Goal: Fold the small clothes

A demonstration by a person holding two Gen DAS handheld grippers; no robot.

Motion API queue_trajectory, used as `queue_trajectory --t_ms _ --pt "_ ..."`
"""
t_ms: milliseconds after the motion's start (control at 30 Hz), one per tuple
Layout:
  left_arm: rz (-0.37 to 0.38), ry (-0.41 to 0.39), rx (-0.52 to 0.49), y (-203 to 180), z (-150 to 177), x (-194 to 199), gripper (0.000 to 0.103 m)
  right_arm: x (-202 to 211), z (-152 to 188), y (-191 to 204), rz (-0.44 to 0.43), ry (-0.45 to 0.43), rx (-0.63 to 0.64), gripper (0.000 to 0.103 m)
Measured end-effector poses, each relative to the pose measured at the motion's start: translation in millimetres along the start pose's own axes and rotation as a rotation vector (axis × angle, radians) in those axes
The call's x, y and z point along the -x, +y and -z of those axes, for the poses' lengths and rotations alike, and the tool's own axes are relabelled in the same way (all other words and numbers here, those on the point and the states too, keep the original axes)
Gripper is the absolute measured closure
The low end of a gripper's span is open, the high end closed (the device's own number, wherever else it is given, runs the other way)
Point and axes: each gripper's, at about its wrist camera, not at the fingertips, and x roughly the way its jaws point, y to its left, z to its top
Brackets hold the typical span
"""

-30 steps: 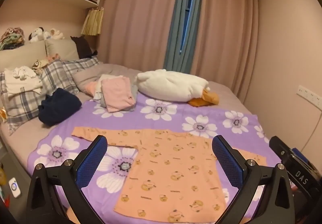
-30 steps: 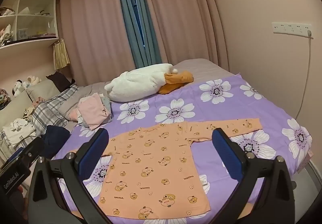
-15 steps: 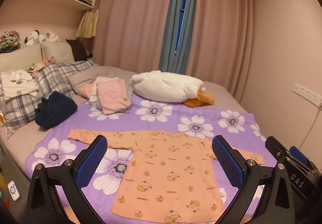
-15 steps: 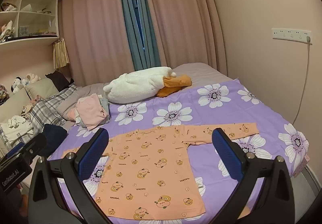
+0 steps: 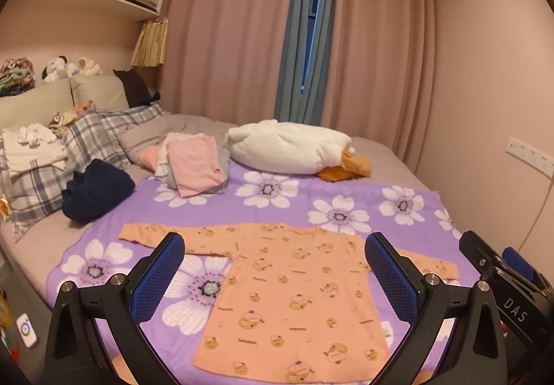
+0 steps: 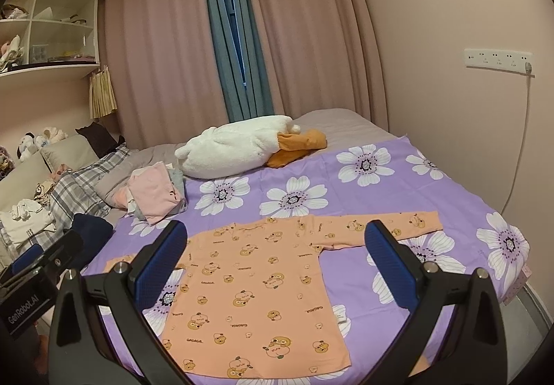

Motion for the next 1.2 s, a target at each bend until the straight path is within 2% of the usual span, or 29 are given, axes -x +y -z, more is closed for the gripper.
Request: queue_trajectory --t_ms 600,800,967,1200 --pt "-0.011 0.018 -0.013 -4.9 1.8 -4.8 0.0 -3.6 3.7 10.0 0.009 0.016 0.027 0.0" --pt "-0.053 0.015 -0.024 -7.5 2.0 -8.7 0.0 -6.4 4.8 7.8 0.025 0.022 0.019 0.0" --pt "-0.027 0.023 -0.025 -5.9 1.2 -9.2 0.0 -7.6 5.5 6.5 0.016 0.028 0.012 0.0" --pt "-0.029 0.024 -0.041 -9.5 0.9 -10.0 0.0 -9.7 6.2 9.1 0.012 0.038 0.027 0.0"
